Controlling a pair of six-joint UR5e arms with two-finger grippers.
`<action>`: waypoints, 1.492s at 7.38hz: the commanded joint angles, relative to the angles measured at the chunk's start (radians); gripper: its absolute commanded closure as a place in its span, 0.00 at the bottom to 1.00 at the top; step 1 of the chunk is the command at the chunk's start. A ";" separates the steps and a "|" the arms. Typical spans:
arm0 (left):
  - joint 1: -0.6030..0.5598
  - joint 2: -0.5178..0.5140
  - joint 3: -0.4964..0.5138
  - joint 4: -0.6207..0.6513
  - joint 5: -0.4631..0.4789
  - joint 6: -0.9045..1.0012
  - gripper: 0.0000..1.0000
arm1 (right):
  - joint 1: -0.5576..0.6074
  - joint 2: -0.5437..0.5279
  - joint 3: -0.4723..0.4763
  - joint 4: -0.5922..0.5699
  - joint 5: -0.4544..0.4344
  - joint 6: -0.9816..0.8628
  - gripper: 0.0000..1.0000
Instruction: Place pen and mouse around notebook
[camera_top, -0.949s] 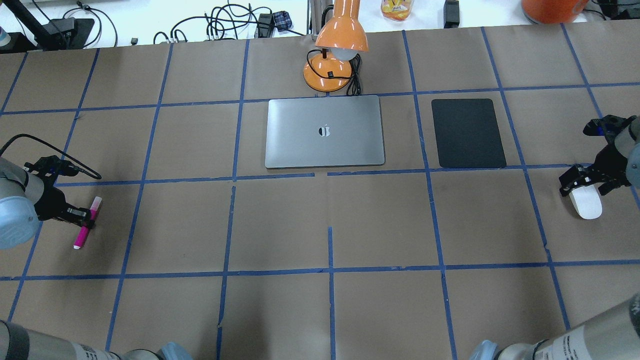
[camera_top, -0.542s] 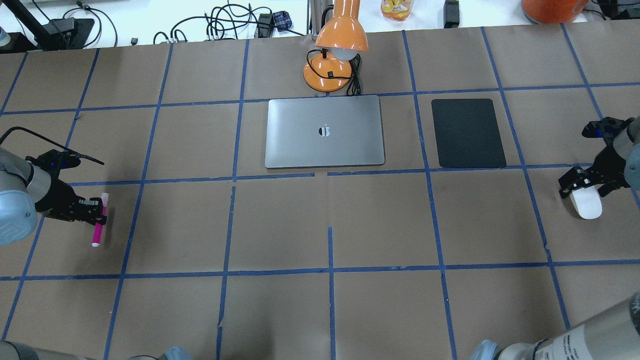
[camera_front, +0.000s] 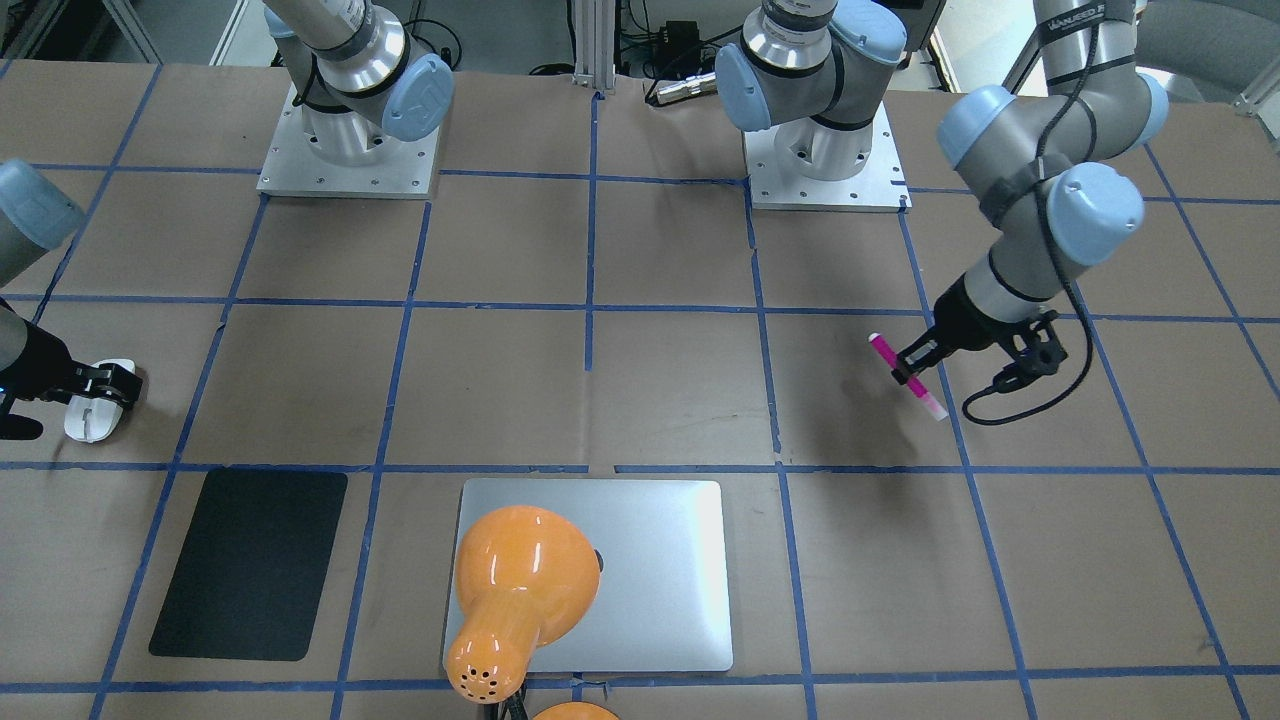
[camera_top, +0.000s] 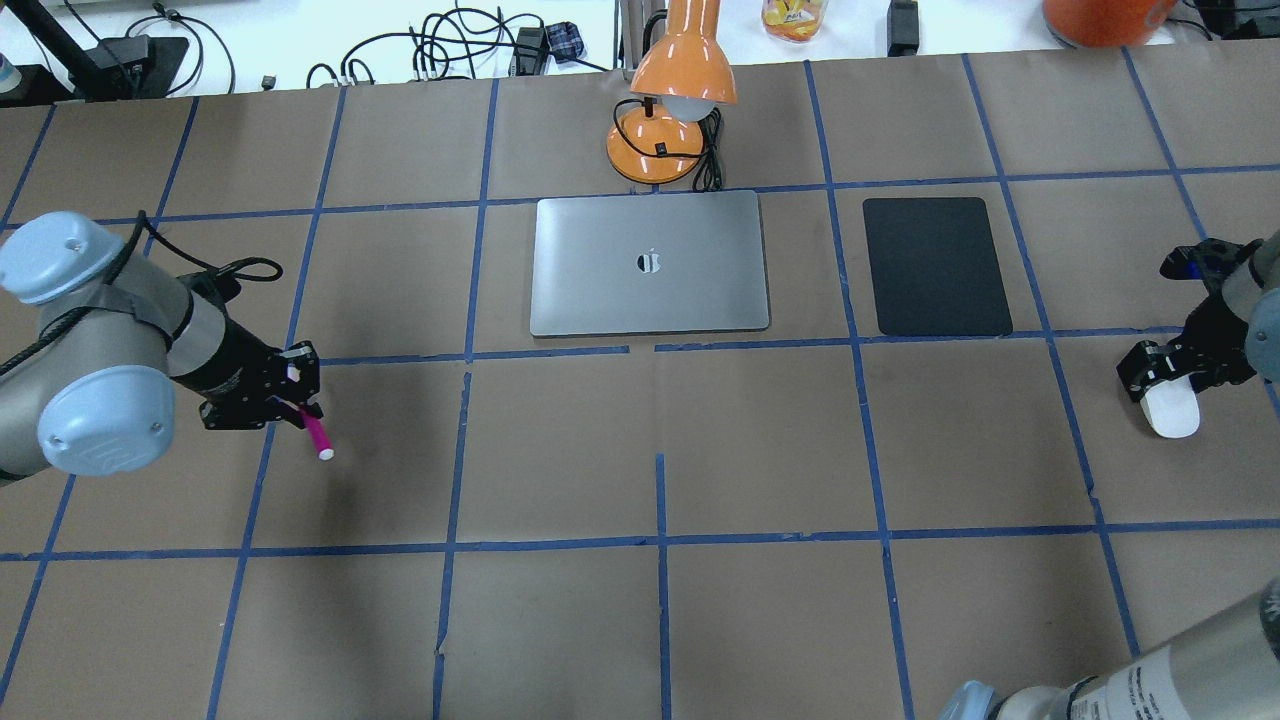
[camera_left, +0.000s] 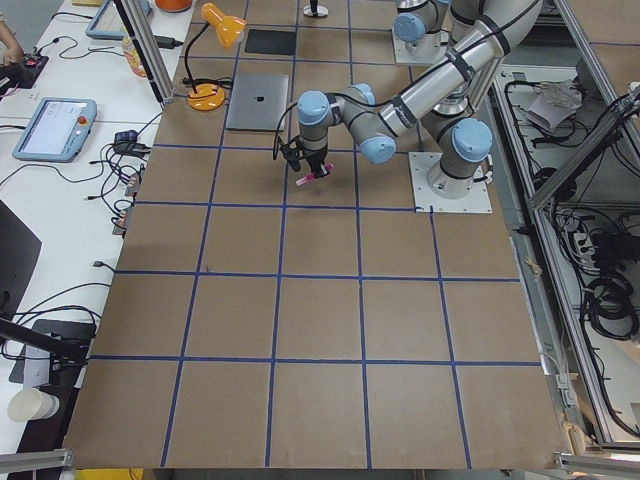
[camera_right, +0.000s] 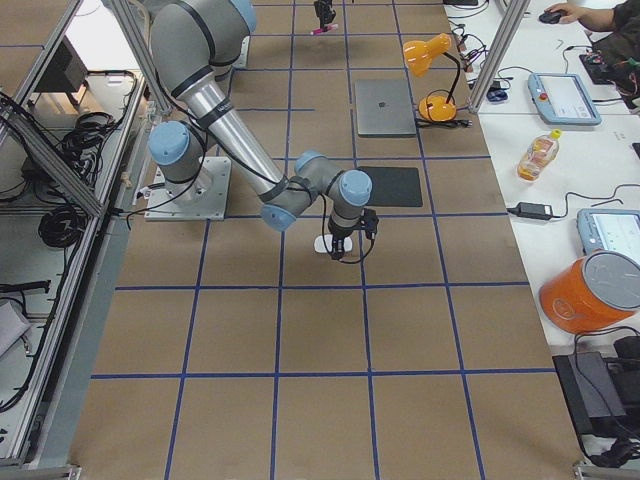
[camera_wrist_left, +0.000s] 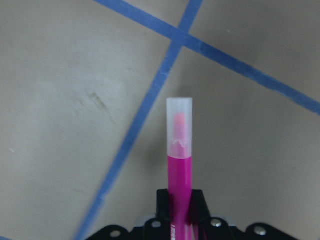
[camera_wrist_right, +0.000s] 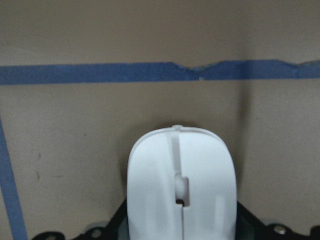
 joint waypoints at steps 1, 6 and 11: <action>-0.287 -0.025 0.064 0.021 -0.002 -0.472 1.00 | 0.005 -0.009 -0.005 0.006 -0.007 0.007 0.63; -0.629 -0.169 0.173 0.088 0.012 -1.286 1.00 | 0.185 -0.041 -0.118 0.034 0.009 0.173 0.62; -0.746 -0.304 0.205 0.144 -0.002 -1.534 1.00 | 0.431 0.111 -0.333 0.038 0.068 0.460 0.61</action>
